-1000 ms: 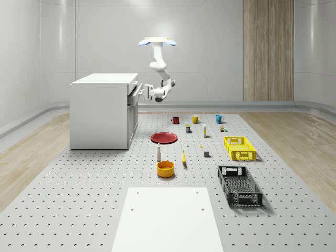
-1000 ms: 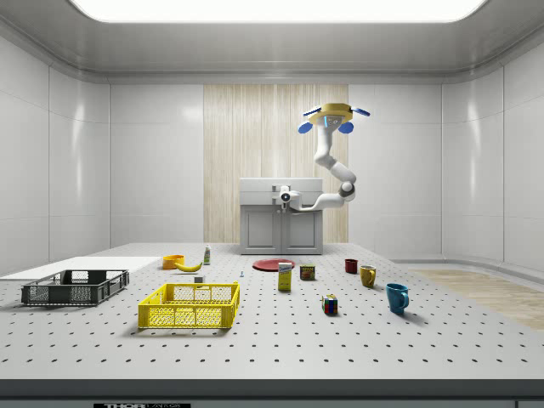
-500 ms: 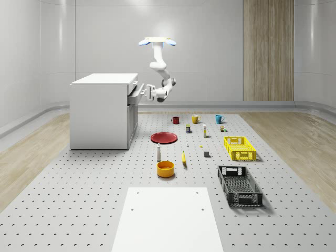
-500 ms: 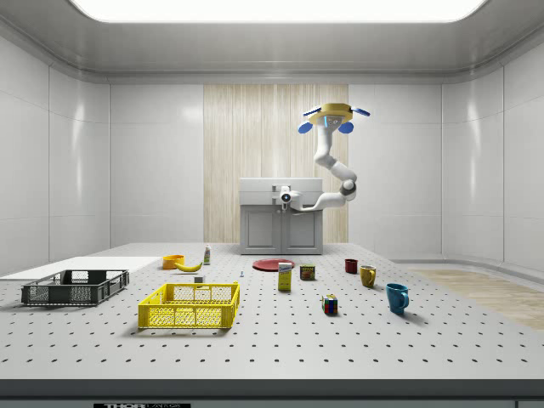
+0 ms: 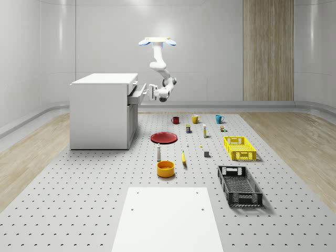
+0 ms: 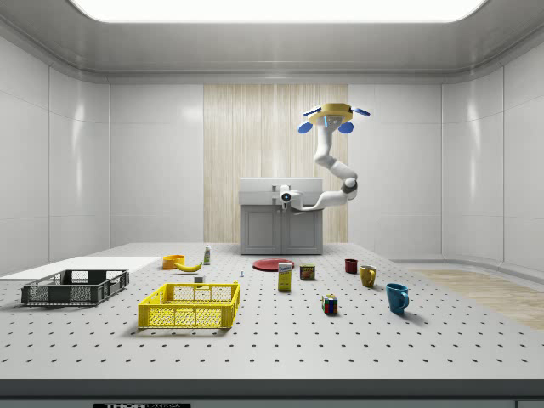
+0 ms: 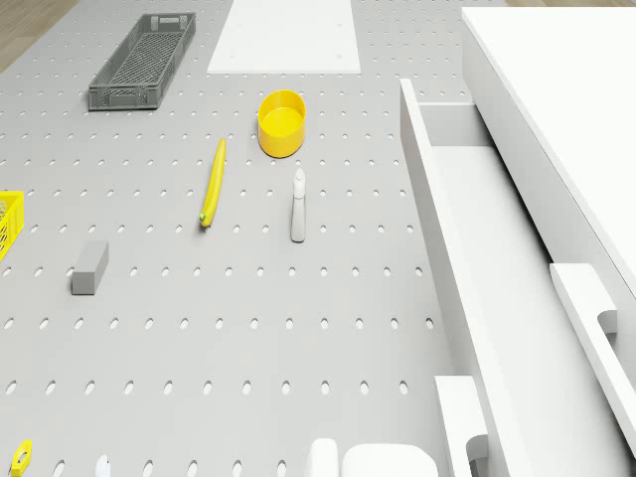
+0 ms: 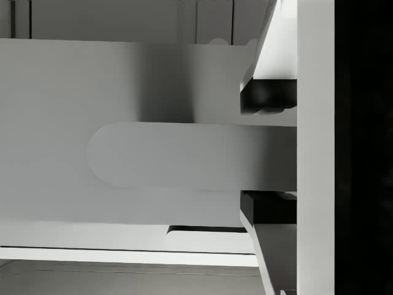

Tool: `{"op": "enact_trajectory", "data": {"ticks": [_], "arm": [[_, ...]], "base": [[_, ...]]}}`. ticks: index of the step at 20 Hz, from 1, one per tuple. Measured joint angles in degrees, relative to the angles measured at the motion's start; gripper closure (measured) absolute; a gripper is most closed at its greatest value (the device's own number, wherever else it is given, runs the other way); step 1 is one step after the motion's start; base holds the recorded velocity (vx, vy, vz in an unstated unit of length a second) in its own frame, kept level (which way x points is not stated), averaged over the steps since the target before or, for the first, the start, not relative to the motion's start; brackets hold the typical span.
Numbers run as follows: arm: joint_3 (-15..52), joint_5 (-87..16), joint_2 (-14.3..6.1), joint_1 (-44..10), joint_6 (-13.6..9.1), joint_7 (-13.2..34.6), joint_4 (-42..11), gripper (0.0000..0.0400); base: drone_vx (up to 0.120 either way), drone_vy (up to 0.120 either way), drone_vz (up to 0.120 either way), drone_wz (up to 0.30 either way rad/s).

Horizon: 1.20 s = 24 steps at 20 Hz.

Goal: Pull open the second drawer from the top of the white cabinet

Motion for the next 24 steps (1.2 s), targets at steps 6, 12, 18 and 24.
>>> {"op": "enact_trajectory", "data": {"ticks": [6, 12, 18, 24], "arm": [[-2.5, -1.7, -0.6, -0.1, -1.7, 1.9, 0.6, 0.0269], [-5.5, -4.5, -1.6, 0.2, -3.5, 1.3, 1.4, 0.0278], [-8.6, -7.7, -2.7, 0.7, -5.5, 3.8, 2.9, 0.0267], [-12.5, -11.5, -1.9, 0.6, -8.2, -0.5, 3.6, 0.0109]], "base": [[0.0, 0.0, 0.0, 0.0], [0.0, 0.0, 0.0, 0.0], [0.0, 0.0, 0.0, 0.0], [0.0, 0.0, 0.0, 0.0]]}}
